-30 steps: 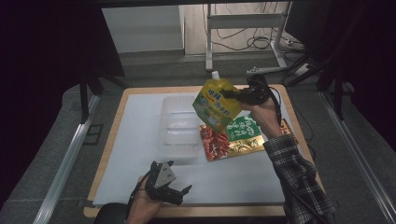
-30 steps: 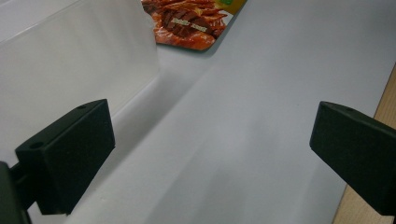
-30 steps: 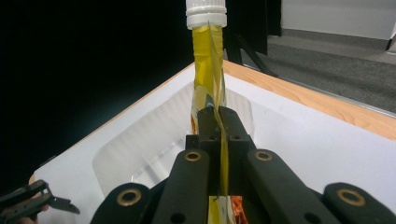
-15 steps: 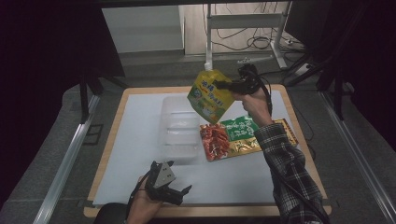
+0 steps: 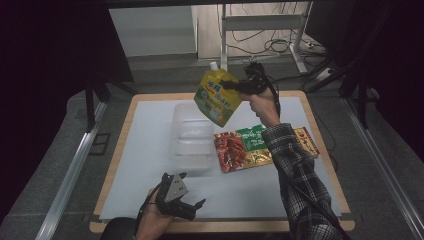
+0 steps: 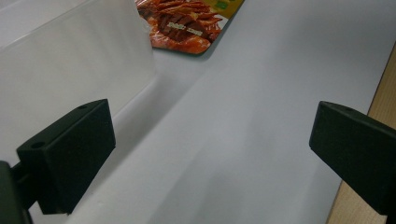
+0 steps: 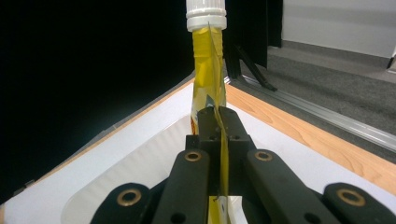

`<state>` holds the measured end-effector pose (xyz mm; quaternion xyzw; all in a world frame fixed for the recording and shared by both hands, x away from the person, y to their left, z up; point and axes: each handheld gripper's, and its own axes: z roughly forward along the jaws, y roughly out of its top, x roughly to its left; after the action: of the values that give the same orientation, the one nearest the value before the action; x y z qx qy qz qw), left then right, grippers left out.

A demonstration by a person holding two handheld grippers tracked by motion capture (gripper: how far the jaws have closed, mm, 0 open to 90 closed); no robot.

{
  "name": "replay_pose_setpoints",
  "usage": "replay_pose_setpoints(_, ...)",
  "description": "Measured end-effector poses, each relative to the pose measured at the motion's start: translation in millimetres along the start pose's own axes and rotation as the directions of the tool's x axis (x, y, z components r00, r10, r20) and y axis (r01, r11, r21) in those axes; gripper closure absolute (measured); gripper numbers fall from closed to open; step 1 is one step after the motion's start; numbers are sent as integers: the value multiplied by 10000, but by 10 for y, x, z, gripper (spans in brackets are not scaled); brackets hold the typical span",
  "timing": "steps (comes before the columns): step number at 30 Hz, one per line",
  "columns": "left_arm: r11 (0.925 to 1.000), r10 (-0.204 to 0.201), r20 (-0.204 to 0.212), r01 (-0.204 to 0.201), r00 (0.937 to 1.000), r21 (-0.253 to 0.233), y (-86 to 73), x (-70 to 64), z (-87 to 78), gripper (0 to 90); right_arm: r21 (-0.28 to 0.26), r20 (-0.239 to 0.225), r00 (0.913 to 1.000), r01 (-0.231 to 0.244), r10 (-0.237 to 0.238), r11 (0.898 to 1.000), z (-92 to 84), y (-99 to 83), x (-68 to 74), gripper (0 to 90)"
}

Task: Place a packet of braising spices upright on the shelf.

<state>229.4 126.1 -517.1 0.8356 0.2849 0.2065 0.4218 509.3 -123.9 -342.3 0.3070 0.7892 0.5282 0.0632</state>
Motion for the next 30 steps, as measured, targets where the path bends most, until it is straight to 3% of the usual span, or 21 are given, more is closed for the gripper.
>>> replay_pose_setpoints(19,10000,40,126,-40,9999,2,-2,-3,5,1,204,-434,9978,501,-492,9985,482,130,51,889)
replay_pose_setpoints(30,9999,105,173,-106,9998,56,-3,-13,13,2,972,-713,9943,864,-796,9915,722,60,39,888)
